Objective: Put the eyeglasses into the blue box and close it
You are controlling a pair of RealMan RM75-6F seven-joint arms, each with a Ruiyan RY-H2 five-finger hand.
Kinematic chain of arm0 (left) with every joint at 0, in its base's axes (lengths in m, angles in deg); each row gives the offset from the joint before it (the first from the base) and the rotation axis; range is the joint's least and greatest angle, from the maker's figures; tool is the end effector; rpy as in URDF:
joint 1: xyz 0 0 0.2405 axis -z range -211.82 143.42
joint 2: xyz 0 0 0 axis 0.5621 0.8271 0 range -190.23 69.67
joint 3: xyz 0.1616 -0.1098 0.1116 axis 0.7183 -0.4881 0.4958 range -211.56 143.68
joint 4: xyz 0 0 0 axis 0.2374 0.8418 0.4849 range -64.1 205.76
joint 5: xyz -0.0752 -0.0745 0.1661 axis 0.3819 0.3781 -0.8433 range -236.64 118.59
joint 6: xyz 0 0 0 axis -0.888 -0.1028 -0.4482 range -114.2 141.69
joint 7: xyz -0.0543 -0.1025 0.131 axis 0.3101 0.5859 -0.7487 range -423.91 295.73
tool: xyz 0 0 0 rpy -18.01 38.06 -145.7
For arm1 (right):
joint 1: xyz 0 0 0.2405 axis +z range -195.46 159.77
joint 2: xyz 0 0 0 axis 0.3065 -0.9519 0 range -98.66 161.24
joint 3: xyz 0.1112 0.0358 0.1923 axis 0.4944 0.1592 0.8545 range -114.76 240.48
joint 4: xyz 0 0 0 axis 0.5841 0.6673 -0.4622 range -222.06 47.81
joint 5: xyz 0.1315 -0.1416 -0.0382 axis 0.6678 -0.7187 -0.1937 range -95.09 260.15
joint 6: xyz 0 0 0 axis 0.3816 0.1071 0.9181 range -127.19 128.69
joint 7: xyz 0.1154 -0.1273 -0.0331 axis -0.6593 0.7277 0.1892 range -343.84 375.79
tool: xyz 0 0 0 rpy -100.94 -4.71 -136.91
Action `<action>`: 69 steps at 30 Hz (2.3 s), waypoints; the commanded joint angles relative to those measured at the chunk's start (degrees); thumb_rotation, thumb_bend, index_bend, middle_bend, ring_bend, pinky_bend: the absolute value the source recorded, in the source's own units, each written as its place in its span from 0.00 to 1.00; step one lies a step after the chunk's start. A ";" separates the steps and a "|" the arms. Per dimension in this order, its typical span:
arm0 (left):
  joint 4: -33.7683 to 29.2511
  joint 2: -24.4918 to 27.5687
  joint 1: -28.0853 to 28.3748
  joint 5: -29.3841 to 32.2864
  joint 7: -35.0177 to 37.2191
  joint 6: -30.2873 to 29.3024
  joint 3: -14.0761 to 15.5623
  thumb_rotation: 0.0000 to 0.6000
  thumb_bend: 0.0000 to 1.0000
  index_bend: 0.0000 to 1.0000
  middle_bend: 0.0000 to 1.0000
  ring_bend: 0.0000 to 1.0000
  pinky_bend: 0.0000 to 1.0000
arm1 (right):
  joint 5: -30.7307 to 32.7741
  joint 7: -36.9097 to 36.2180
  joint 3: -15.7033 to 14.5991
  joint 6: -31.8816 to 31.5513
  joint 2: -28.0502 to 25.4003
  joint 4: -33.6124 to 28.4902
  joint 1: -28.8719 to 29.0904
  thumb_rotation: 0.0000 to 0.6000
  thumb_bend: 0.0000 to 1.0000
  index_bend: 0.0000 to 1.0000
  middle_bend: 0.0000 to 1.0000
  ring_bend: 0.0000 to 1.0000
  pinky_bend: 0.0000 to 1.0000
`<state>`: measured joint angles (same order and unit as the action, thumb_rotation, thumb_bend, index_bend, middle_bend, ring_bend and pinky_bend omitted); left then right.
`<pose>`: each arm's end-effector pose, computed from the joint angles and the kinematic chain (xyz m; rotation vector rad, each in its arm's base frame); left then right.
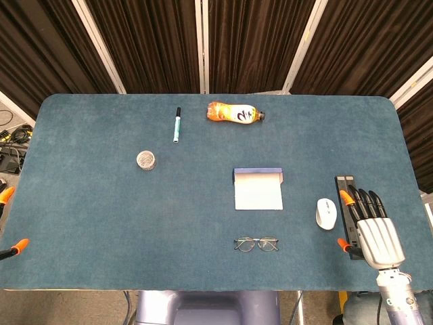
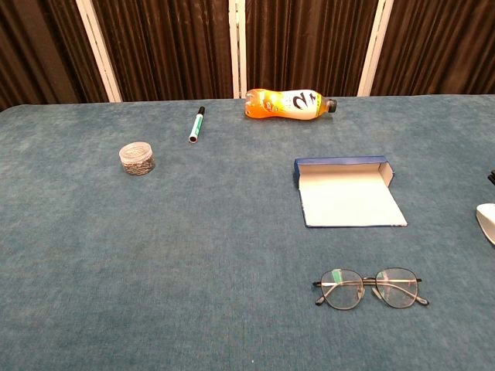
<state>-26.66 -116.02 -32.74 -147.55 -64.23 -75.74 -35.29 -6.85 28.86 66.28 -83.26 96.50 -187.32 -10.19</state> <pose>-0.2725 0.1865 0.1953 -1.3813 -0.8377 -0.8735 -0.2288 -0.2188 0.1367 1.5021 -0.7909 0.9258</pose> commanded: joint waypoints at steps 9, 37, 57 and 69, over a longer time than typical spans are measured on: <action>0.01 -0.18 0.43 1.43 -0.40 0.55 -0.84 1.00 0.00 0.00 0.00 0.00 0.00 | -0.09 -2.98 -1.45 8.31 -0.08 -0.95 3.77 1.00 0.00 0.00 0.00 0.00 0.00; 1.15 -1.55 2.92 7.83 -3.42 6.50 -2.27 1.00 0.00 0.00 0.00 0.00 0.00 | 29.66 10.20 2.19 37.87 12.85 -3.16 29.02 1.00 0.20 0.48 0.00 0.00 0.00; 1.11 -1.36 3.03 8.10 -3.18 6.70 -2.19 1.00 0.00 0.00 0.00 0.00 0.00 | 34.75 18.90 -1.81 32.77 18.69 -0.46 32.52 1.00 0.23 0.49 0.00 0.00 0.00; 1.02 -1.49 3.24 8.41 -3.66 7.03 -2.19 1.00 0.00 0.00 0.00 0.00 0.00 | 35.27 18.57 -2.65 32.53 18.91 0.51 33.19 1.00 0.26 0.51 0.00 0.00 0.00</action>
<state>-25.63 -117.50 -29.50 -139.14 -67.88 -68.70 -37.48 28.40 47.42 63.64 -50.71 115.38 -186.82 22.98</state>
